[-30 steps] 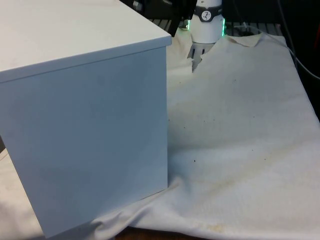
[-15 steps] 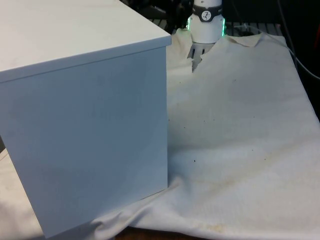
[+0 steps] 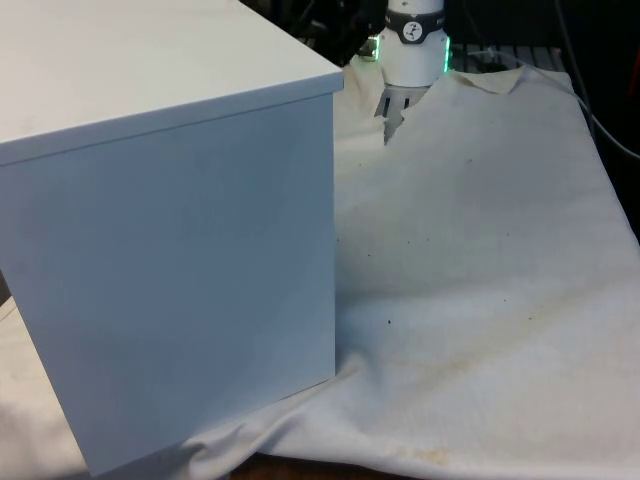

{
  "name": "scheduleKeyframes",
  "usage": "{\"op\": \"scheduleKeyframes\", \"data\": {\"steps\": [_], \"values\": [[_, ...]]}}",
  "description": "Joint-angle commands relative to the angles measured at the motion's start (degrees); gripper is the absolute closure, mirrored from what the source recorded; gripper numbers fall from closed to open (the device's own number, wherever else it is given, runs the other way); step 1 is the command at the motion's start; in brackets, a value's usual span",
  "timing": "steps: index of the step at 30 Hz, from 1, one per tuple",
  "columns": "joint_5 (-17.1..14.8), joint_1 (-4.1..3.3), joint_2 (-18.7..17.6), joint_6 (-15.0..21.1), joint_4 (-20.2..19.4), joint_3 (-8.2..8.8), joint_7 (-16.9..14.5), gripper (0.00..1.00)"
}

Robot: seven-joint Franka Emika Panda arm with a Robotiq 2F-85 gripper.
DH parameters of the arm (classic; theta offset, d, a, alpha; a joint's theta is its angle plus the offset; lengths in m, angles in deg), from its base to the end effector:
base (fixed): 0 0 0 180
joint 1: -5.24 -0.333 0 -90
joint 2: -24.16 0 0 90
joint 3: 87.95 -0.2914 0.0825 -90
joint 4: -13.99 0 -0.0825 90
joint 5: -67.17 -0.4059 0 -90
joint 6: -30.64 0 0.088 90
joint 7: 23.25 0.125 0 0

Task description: Open the drawer, then close it.

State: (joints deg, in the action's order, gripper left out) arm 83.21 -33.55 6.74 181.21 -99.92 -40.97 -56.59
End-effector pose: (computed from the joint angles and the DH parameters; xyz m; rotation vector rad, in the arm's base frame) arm 0.6466 -0.0695 0.3500 2.4365 0.9271 0.3195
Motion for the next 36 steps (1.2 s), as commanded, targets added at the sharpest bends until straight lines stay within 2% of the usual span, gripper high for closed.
{"op": "scheduleKeyframes", "data": {"steps": [1,4,5,6,7,8,11,12,15,16,17,18,21,22,23,24,30,31,32,36], "values": [[0.2,-0.11,-0.2,0.5,-0.1,0.11,0.3,0.66],[0.1,0.00,0.0,0.2,0.2,0.23,0.0,0.80],[0.2,-0.17,-0.3,0.7,0.0,0.23,0.4,0.80],[0.3,-0.17,-0.3,0.7,0.0,0.23,0.4,0.84],[0.3,-0.17,-0.3,0.7,0.0,0.29,0.4,0.89],[0.3,-0.11,-0.3,0.6,0.1,0.23,0.5,0.99],[0.5,-0.29,0.2,0.2,0.1,0.40,0.8,1.00],[0.1,0.00,0.0,0.2,0.4,0.29,0.7,1.00],[0.9,-0.69,1.0,-0.6,0.0,0.69,1.1,1.00],[1.1,-1.15,1.9,-1.4,-0.1,0.86,1.5,1.00],[1.1,-1.15,1.9,-1.4,-0.1,0.86,1.5,1.00],[1.5,-1.55,2.7,-2.1,-0.3,0.86,1.8,1.00],[2.1,-2.01,4.0,-3.0,-0.9,0.69,2.3,1.00],[0.5,-1.09,3.2,-3.2,-0.2,-0.11,1.3,1.00],[2.3,-2.18,4.4,-3.2,-1.1,0.57,2.7,1.00],[3.0,-2.35,5.1,-3.4,-1.6,0.34,3.4,1.00],[5.0,-3.04,6.8,-4.0,-2.9,-0.74,6.3,1.00],[3.6,-2.18,6.1,-4.1,-2.5,-1.43,5.2,1.00],[5.4,-3.04,7.0,-4.0,-3.2,-0.97,6.9,1.00],[7.6,-3.32,8.0,-3.6,-4.3,-2.12,10.2,1.00]]}}
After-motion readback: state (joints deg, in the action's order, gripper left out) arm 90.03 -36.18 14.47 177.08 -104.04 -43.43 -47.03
